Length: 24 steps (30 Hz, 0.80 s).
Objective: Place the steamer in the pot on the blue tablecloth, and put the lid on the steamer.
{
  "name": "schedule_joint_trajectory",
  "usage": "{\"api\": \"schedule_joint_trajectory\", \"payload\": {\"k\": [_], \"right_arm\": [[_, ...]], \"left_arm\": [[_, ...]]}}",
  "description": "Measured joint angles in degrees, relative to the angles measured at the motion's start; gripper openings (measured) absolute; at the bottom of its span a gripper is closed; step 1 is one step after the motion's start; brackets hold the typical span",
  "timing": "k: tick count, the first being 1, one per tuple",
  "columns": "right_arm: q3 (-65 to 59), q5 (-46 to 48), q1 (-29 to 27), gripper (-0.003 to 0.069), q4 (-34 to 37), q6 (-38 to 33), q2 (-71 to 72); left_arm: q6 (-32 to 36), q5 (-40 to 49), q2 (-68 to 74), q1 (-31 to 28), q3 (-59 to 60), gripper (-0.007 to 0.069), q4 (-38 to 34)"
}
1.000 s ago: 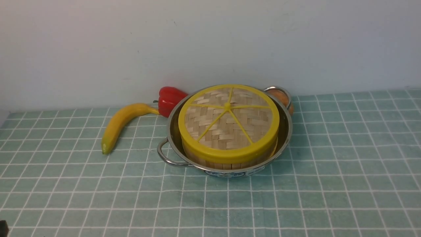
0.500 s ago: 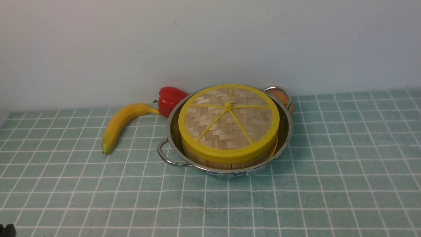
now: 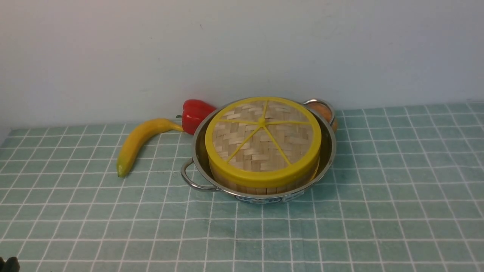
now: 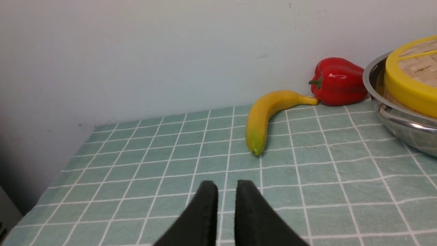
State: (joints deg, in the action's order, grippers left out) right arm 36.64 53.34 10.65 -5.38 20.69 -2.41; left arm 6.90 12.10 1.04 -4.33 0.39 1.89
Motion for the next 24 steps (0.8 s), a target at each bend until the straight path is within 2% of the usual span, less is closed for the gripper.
{"api": "schedule_joint_trajectory", "payload": {"k": [2, 3, 4, 11, 13, 18, 21, 24], "right_arm": [[-1.4, -8.0, -4.1, 0.024, -2.8, -0.1, 0.0], [-1.6, -8.7, -4.5, 0.024, -3.1, -0.1, 0.0], [-4.1, -14.2, -7.5, 0.024, -4.5, -0.2, 0.0], [-20.8, -25.9, -14.4, 0.024, -4.7, 0.0, -0.2], [-23.5, -28.1, -14.9, 0.024, -4.5, 0.0, -0.2], [-35.6, -41.9, -15.4, 0.024, -4.1, 0.0, -0.1], [-37.0, -46.8, -15.4, 0.024, -4.1, 0.0, 0.2], [-37.0, -47.9, -15.4, 0.024, -3.7, 0.0, 0.3]], "left_arm": [[0.0, 0.0, 0.0, 0.0, 0.0, 0.0085, 0.0], [0.0, 0.0, 0.0, 0.0, 0.0, 0.0085, 0.0], [0.0, 0.0, 0.0, 0.0, 0.0, 0.0085, 0.0], [0.0, 0.0, 0.0, 0.0, 0.0, 0.0096, 0.0], [0.0, 0.0, 0.0, 0.0, 0.0, 0.0096, 0.0], [0.0, 0.0, 0.0, 0.0, 0.0, 0.0106, 0.0], [0.0, 0.0, 0.0, 0.0, 0.0, 0.0108, 0.0], [0.0, 0.0, 0.0, 0.0, 0.0, 0.0115, 0.0]]}}
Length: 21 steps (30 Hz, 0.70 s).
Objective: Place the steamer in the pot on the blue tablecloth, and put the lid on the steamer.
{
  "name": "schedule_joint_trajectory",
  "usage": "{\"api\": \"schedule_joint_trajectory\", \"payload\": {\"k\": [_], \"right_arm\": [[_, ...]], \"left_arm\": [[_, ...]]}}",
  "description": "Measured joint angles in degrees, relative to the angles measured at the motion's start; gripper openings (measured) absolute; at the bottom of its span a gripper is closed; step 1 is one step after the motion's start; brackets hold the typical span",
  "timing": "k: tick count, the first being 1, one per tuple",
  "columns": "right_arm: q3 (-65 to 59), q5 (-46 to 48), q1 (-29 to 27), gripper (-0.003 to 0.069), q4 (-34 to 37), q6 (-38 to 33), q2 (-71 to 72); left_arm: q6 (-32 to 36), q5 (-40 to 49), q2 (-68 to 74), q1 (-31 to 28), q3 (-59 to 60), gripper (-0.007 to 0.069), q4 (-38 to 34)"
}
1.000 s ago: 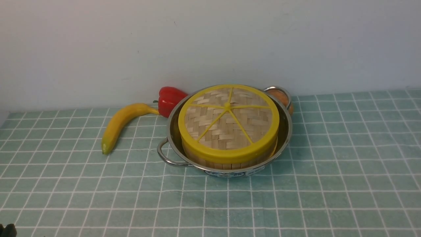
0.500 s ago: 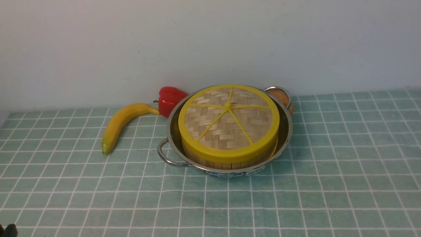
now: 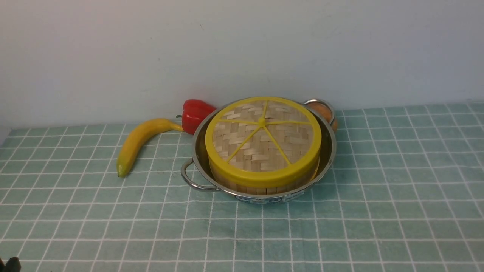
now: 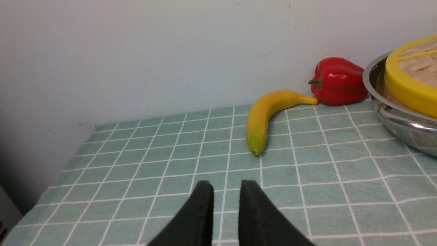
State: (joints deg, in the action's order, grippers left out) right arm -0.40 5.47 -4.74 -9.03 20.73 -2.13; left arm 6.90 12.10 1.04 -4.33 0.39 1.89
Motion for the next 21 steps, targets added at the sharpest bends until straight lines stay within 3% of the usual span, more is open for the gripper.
{"api": "schedule_joint_trajectory", "payload": {"k": [21], "right_arm": [[0.0, -0.3, 0.0, 0.024, 0.6, 0.0, 0.0]], "left_arm": [[0.0, 0.0, 0.0, 0.0, 0.0, 0.014, 0.0]]}}
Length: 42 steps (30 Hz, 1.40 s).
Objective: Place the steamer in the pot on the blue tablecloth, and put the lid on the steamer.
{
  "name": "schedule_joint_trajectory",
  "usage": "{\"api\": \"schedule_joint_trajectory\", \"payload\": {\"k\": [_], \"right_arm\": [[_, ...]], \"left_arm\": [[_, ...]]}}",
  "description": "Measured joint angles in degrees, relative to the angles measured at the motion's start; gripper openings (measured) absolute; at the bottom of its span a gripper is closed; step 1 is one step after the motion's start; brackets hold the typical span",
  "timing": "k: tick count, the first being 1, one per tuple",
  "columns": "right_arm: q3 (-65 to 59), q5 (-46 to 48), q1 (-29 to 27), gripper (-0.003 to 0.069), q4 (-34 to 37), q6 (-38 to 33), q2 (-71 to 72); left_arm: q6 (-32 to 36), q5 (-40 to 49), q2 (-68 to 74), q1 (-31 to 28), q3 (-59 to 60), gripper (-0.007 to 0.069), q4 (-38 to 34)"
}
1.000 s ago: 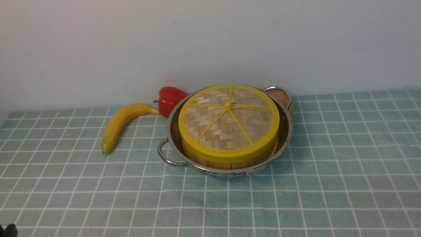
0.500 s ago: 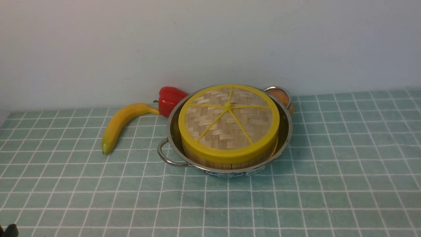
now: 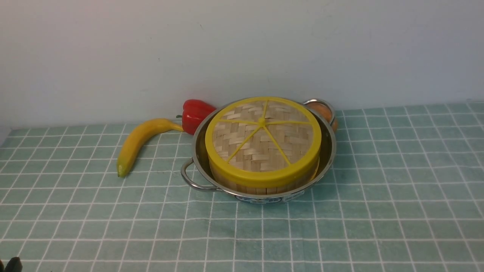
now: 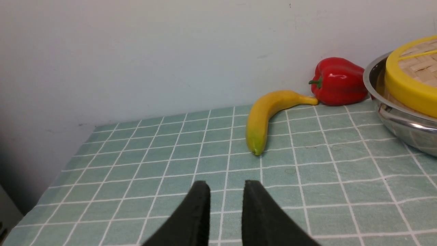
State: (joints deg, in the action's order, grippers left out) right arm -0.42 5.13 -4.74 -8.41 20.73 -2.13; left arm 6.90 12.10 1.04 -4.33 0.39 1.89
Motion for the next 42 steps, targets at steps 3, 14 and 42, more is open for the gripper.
{"api": "schedule_joint_trajectory", "payload": {"k": [3, 14, 42], "right_arm": [[0.0, 0.0, 0.0, 0.024, 0.0, 0.0, 0.0], [0.0, 0.0, 0.0, 0.024, 0.2, 0.0, 0.0], [0.0, 0.0, 0.0, 0.024, 0.2, 0.0, 0.0]], "left_arm": [[0.1, 0.0, 0.0, 0.0, 0.0, 0.0149, 0.0], [0.1, 0.0, 0.0, 0.0, 0.0, 0.016, 0.0], [0.1, 0.0, 0.0, 0.0, 0.0, 0.0202, 0.0]]}}
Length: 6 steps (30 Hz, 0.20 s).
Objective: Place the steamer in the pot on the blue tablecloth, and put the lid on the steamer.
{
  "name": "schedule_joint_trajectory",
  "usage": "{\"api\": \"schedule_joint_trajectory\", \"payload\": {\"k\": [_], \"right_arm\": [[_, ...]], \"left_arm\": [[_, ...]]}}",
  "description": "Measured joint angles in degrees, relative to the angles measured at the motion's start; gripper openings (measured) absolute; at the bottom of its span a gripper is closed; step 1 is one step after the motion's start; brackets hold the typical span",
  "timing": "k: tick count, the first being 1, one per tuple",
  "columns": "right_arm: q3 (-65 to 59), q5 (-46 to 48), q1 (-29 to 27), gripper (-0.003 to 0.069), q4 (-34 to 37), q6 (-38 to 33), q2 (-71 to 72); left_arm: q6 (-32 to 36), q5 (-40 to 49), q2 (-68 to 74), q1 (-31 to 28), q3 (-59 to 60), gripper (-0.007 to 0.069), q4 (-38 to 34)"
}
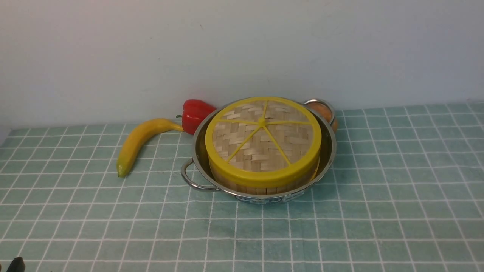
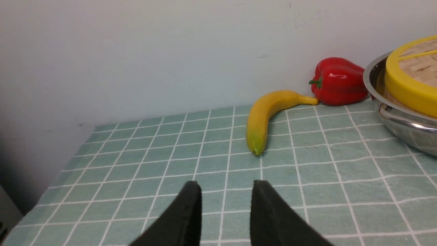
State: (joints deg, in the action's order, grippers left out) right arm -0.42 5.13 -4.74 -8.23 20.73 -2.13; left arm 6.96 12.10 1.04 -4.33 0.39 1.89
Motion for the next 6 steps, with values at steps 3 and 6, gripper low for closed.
{"api": "schedule_joint_trajectory", "payload": {"k": [3, 6], "right_arm": [[0.0, 0.0, 0.0, 0.024, 0.0, 0.0, 0.0], [0.0, 0.0, 0.0, 0.024, 0.0, 0.0, 0.0]], "left_arm": [[0.1, 0.0, 0.0, 0.0, 0.0, 0.0209, 0.0], [0.1, 0.0, 0.0, 0.0, 0.0, 0.0211, 0.0]]}}
